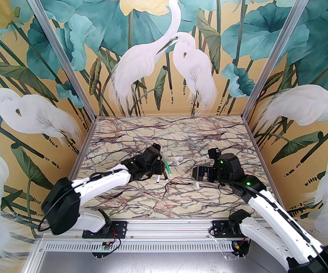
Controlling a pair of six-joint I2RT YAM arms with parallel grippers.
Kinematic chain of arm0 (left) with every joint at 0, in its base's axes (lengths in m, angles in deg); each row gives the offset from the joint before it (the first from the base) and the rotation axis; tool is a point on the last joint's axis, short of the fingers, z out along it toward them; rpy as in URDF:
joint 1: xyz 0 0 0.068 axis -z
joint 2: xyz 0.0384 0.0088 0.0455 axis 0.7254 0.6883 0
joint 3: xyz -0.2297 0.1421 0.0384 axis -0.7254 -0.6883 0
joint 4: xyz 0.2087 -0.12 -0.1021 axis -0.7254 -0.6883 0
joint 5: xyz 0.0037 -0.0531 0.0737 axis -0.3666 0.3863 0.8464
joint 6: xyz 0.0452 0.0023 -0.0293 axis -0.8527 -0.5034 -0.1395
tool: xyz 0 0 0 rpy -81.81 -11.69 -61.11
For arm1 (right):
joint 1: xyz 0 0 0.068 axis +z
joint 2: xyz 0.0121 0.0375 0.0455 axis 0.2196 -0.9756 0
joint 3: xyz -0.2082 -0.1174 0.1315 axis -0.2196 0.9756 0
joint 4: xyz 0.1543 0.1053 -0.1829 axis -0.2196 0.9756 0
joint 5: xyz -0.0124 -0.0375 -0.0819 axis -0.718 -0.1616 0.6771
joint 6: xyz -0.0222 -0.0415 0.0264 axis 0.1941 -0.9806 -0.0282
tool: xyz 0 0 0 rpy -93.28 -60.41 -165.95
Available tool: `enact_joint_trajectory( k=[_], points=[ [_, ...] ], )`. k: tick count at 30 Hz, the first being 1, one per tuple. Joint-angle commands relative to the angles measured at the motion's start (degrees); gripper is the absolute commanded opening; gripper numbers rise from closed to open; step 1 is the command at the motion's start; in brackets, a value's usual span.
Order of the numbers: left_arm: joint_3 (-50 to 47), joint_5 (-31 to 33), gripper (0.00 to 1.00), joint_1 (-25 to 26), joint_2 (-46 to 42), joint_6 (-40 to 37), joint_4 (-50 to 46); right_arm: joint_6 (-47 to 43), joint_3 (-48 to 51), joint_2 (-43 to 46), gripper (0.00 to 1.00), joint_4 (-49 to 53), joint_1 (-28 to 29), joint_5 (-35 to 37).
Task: Open the pen caps
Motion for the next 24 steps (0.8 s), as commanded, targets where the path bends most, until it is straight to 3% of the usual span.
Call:
enact_joint_trajectory(
  k=[1,11,24],
  points=[
    [2.5,5.2,0.02,-1.3,3.6,-1.1,-2.7,1.4,-1.0,0.9,0.99,-1.7,0.2,-3.5],
    [5.3,8.8,0.04,-5.2,13.2,-2.7,0.2,1.8,-1.4,1.0,0.99,-2.7,0.2,-4.9],
    [9.0,10.5,0.05,-6.6,20.2,-5.2,1.0,0.9,-2.1,-1.1,0.99,-1.6,0.2,-4.1]
  ],
)
